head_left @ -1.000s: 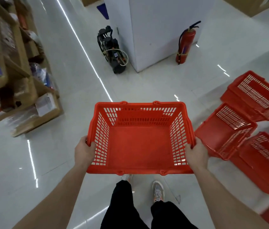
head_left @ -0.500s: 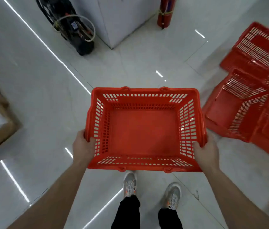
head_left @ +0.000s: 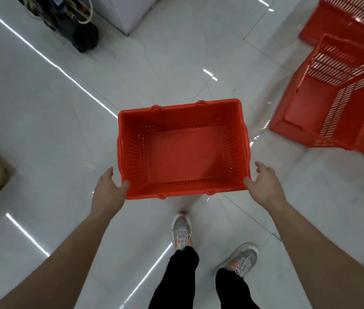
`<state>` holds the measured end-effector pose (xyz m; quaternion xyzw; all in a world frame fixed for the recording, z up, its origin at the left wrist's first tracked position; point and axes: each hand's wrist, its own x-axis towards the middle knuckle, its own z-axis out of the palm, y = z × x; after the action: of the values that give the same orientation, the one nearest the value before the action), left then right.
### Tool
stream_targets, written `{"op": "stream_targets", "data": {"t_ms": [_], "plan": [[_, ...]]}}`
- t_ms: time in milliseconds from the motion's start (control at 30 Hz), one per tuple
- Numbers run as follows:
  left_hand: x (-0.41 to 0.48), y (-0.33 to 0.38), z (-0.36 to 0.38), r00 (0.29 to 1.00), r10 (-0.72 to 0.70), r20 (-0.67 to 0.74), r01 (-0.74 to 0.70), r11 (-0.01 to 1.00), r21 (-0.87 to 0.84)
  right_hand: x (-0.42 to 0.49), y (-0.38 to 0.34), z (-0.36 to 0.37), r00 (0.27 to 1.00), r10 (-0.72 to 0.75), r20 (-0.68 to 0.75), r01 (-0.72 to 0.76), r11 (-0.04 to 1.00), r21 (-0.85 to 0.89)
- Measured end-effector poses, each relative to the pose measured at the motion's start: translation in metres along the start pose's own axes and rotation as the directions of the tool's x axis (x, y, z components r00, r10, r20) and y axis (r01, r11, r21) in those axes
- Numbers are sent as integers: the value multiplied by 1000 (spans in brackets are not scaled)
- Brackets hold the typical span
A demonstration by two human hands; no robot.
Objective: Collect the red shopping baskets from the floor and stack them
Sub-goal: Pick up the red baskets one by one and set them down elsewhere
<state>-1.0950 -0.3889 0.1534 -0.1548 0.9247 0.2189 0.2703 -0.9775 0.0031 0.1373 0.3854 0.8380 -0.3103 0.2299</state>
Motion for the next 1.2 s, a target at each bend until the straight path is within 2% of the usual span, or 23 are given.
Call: {"op": "stream_targets", "data": {"t_ms": [133, 233, 400, 533, 700, 900, 1067, 1200], "plan": [[-50, 61, 1, 983, 160, 87, -171, 975, 143, -41, 21, -46, 998, 53, 43, -45, 983, -179], [-108, 132, -6, 930, 298, 213, -349, 897, 270, -84, 42, -113, 994, 99, 56, -82, 967, -242], [-236, 268, -22, 791, 513, 335, -612, 682, 400, -178, 95, -240, 992, 125, -9, -124, 965, -233], [-359, 364, -19, 649, 652, 391, -757, 507, 412, -261, 161, -324, 976, 204, -77, -215, 961, -176], [-489, 445, 25, 488, 719, 494, -867, 332, 372, -352, 259, -382, 917, 356, -177, -359, 933, 17], [-599, 515, 88, 281, 733, 619, -930, 50, 363, -428, 373, -416, 781, 598, -182, -552, 796, 249], [-651, 568, 141, 183, 712, 678, -947, -57, 315, -451, 450, -444, 685, 708, -174, -630, 695, 348], [-666, 615, 203, 147, 676, 722, -932, -151, 330, -442, 509, -471, 634, 757, -156, -674, 640, 370]]}}
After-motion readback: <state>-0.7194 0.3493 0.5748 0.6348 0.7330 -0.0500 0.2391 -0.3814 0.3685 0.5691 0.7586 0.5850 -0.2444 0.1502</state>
